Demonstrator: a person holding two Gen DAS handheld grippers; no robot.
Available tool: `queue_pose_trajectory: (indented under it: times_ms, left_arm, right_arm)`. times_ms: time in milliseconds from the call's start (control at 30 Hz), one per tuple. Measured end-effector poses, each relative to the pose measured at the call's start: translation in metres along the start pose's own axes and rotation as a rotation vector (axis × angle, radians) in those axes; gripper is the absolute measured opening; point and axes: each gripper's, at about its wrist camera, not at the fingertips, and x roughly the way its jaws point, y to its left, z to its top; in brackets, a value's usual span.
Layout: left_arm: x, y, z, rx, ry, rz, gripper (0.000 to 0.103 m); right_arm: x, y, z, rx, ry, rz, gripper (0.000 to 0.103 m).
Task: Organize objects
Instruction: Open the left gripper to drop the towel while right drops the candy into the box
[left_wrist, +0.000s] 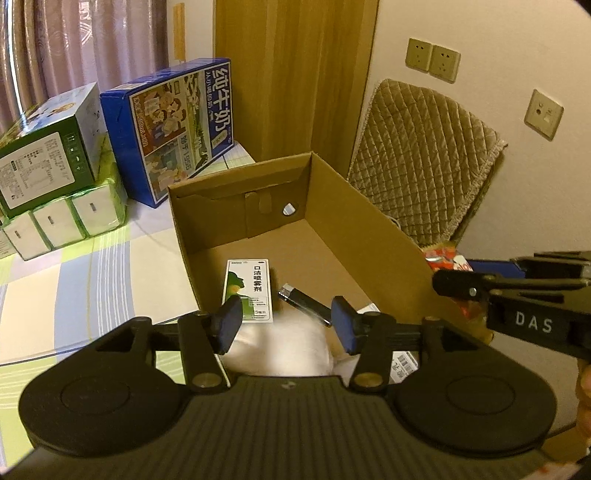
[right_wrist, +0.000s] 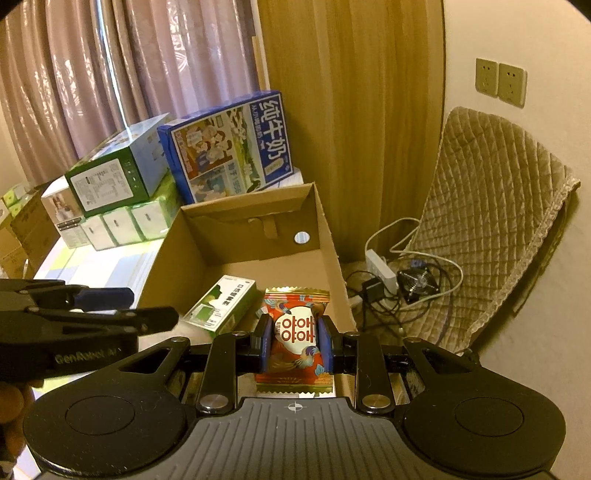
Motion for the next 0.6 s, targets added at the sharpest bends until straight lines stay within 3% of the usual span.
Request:
queue_pose_trajectory:
  times_ms: [600]
  left_arm:
    - [-0.028,0.027,-0.007,-0.048,-0.041,0.050,0.052]
  right_arm:
    - [0.007,0.012,0.005,0.018,-0.006,0.048,0.024]
